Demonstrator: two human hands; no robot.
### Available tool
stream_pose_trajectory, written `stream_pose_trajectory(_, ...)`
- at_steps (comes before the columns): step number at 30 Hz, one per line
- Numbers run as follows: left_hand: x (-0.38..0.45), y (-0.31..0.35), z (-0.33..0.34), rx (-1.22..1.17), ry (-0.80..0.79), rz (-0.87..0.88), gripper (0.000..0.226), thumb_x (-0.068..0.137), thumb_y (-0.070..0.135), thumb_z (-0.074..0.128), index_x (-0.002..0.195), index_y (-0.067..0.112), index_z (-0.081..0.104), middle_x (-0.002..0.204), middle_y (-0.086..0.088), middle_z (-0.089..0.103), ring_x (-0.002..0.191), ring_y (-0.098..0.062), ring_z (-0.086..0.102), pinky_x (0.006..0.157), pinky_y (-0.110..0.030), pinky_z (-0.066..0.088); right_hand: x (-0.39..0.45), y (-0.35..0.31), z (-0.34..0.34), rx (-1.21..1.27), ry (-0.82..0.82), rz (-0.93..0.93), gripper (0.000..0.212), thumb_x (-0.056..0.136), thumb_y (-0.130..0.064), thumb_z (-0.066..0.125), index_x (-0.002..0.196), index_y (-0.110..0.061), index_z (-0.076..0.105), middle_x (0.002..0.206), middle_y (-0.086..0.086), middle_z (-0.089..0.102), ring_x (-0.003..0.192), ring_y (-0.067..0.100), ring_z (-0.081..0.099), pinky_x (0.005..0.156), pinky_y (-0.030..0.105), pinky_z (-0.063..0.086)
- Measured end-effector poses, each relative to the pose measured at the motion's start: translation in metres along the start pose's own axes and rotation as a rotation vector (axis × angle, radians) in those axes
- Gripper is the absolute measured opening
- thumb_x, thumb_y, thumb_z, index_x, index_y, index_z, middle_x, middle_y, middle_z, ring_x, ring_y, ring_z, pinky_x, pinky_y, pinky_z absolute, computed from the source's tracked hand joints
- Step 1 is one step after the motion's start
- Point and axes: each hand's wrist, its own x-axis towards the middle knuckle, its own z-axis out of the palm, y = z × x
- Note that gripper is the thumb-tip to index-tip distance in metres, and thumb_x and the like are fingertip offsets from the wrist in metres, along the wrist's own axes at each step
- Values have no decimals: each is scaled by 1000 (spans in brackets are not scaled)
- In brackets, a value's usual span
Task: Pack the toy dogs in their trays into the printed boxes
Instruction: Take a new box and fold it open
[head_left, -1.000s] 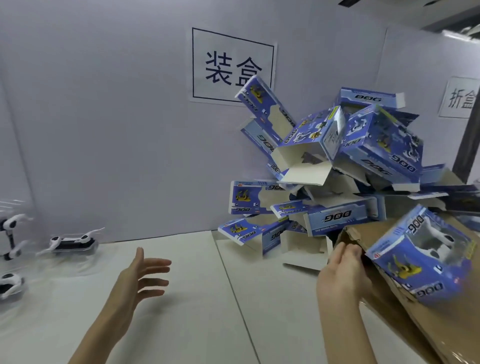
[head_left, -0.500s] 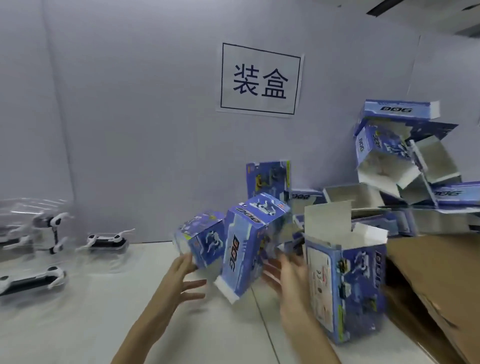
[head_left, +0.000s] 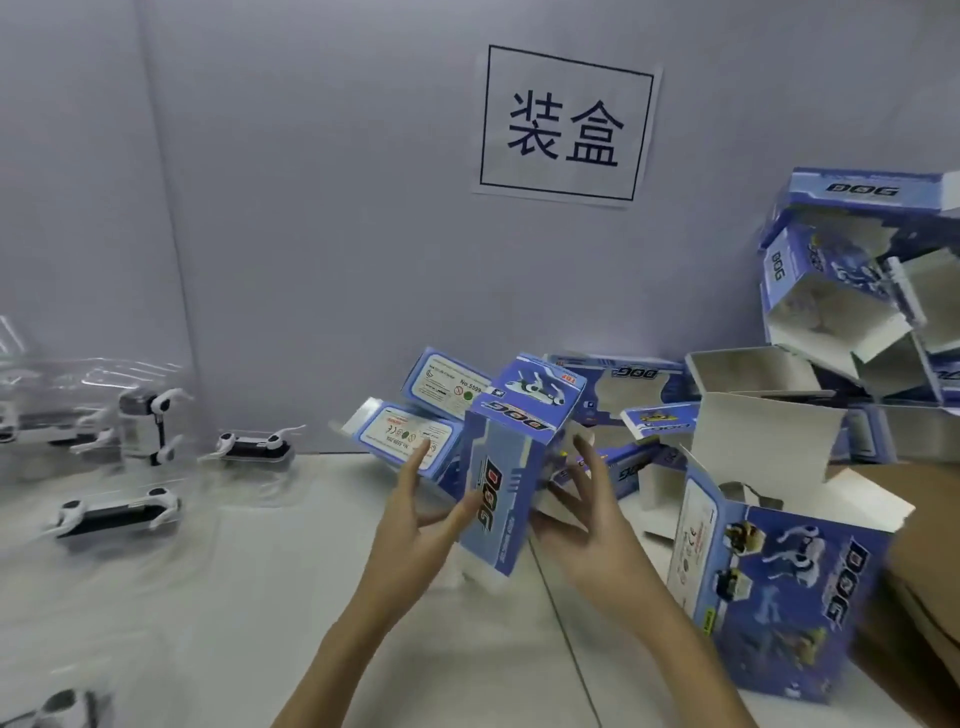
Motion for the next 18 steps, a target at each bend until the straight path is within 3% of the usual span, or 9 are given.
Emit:
stream_pose_trajectory(2,-3,-1,2,220,243,98,75,77,70,71,142,47,40,119,23,56,91,-10,73,68,-21,53,-3,-4,10,-135,49,-50,71,89,-23,84,137,-52,41,137,-32,54,129,-12,52,95,18,56)
stream_pose_trajectory(4,-6,-6,0,520,406,281,59,87,53,74,134,29,47,117,8,52,87,-16,65,63,-28,50,-7,-3,14,-384,179,-191,44,96,-15,75,129,-40,59,136,-15,57,126,-1,58,102,31,56)
stream_pose_trajectory(7,-10,-5,3,623,354,595,40,97,34,69,130,25,47,113,0,55,83,-16,61,53,-34,57,-14,-10,10,-649,521,-564,22,101,-5,62,116,-15,74,136,3,58,124,19,60,105,38,50)
stream_pose_trajectory(9,-15,1,10,572,251,661,44,103,48,58,141,29,44,128,-2,51,95,-16,60,62,-32,61,-14,-23,0,-765,795,-678,22,102,-9,61,118,-17,74,145,9,53,133,24,54,108,39,44)
stream_pose_trajectory(12,-23,7,24,653,186,641,73,93,71,58,154,36,39,152,-11,37,133,-29,48,94,-36,54,-18,-35,-15,-919,1046,-543,24,101,-13,66,123,-21,73,159,15,40,146,31,41,113,50,35)
stream_pose_trajectory(14,-22,6,29,752,200,629,77,89,58,72,156,43,37,161,-14,29,140,-33,43,103,-45,51,-19,-29,-18,-960,1057,-352,29,97,-5,69,119,-21,75,162,19,35,146,40,37,112,53,31)
stream_pose_trajectory(16,-18,1,28,744,172,574,85,90,37,79,156,55,28,164,-9,22,132,-29,52,95,-45,59,-17,-23,-22,-963,1023,-233,37,93,8,62,112,-19,78,158,23,39,138,46,41,106,55,32)
stream_pose_trajectory(18,-15,-7,25,716,141,534,90,95,27,75,155,62,19,159,-5,28,113,-18,60,77,-37,64,-9,-18,-30,-975,973,-227,42,84,12,52,97,-15,80,137,22,58,118,46,52,95,51,33)
